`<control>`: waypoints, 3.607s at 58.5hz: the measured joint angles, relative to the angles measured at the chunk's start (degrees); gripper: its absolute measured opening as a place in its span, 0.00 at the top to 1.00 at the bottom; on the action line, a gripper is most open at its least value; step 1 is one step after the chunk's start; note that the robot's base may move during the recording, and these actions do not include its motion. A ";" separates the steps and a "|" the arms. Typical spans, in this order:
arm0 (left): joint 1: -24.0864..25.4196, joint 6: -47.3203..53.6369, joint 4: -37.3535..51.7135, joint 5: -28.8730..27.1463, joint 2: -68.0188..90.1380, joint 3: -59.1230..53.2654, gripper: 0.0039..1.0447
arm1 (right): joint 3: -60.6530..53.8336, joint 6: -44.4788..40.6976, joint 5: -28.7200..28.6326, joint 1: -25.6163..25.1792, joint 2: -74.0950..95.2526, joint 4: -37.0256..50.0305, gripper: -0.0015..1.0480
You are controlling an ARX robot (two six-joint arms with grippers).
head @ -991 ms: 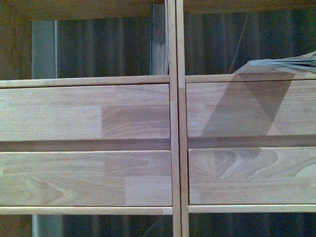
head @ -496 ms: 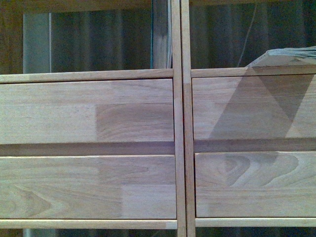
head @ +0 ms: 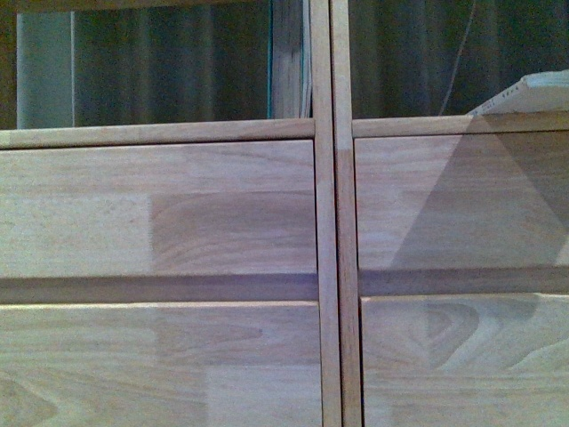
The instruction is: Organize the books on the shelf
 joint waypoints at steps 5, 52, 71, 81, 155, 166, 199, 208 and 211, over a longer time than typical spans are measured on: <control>0.00 0.00 0.00 0.00 0.00 0.00 0.07 | 0.00 0.00 0.00 0.00 0.00 0.00 0.07; 0.00 0.11 0.00 0.00 0.00 0.00 0.07 | 9.25 6.47 -16.33 -7.48 16.76 1.40 0.07; 0.00 0.13 0.00 0.02 -0.04 -0.02 0.07 | 14.73 15.47 -14.36 -3.21 24.76 6.95 0.07; 0.00 0.13 0.00 0.02 -0.04 -0.02 0.07 | 18.80 23.26 -14.34 -1.68 29.79 10.56 0.07; 0.00 0.13 0.00 0.00 -0.04 -0.02 0.07 | 42.32 64.35 -7.69 -3.43 77.79 31.85 0.61; 0.00 0.13 0.00 0.00 -0.04 -0.02 0.07 | 42.21 64.30 -7.72 -2.89 76.48 33.33 0.93; 13.33 4.00 -2.25 49.57 14.38 3.48 0.07 | 26.84 61.24 -19.63 2.78 63.52 54.99 0.93; 13.70 3.43 4.72 52.63 21.57 6.27 0.07 | 22.47 58.31 -20.48 5.46 60.92 54.84 0.93; 14.05 2.51 7.61 54.55 25.05 7.63 0.07 | 20.98 57.13 -20.65 6.75 60.19 54.51 0.93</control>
